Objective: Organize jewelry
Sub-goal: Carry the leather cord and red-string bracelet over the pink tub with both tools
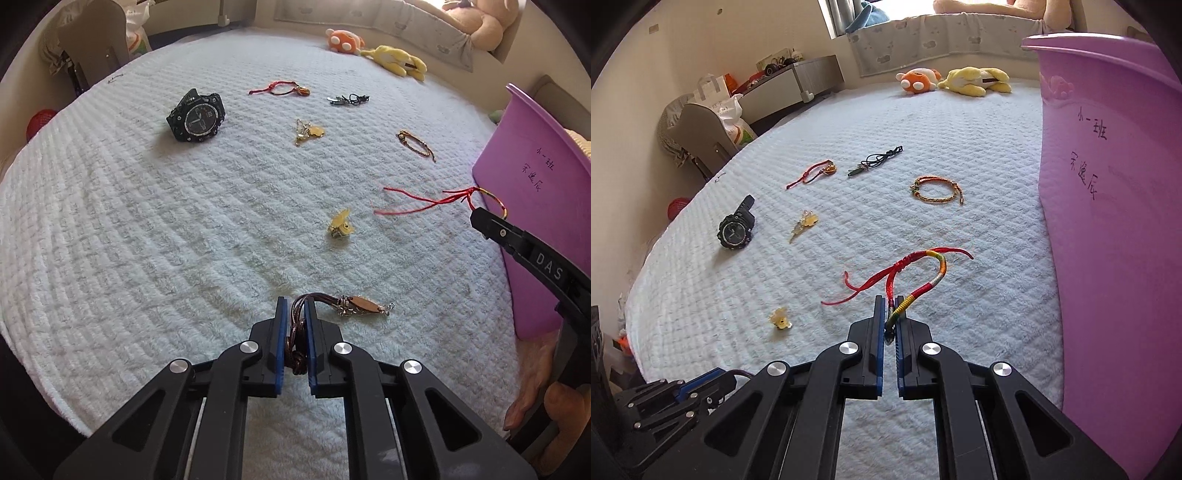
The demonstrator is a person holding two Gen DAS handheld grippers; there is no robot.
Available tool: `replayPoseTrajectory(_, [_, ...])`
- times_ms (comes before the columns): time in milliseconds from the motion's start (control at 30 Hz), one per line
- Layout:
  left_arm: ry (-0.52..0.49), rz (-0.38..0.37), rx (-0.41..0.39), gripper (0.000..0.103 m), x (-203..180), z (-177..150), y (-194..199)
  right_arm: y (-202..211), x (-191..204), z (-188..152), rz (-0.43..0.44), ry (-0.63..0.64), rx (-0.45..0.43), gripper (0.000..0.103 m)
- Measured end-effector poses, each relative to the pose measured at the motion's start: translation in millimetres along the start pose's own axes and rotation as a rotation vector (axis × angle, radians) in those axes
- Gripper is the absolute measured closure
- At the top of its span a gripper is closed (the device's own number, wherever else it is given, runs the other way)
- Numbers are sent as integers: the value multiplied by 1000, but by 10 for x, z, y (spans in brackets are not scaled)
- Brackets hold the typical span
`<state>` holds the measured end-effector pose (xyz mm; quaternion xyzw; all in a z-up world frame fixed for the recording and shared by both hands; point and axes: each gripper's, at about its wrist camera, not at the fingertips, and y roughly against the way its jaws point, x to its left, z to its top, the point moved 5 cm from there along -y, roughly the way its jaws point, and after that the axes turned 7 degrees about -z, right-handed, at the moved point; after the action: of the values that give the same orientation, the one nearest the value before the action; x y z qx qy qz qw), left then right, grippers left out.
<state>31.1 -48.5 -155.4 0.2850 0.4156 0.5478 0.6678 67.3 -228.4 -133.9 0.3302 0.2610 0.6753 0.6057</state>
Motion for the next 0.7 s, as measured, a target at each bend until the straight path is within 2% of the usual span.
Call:
replayPoseTrajectory(333, [-57,-35,-35,94,83,231,290,319,161,-120,4,-67,-17,98])
replayPoseTrajectory(500, [-77,-81,-51,94,61,377,467,521,265,-81,1,-76,-46,98])
replayPoseTrajectory(700, [-105,-100,-66,94,25,517,659,747,334,-4,-3,-81,-69,98])
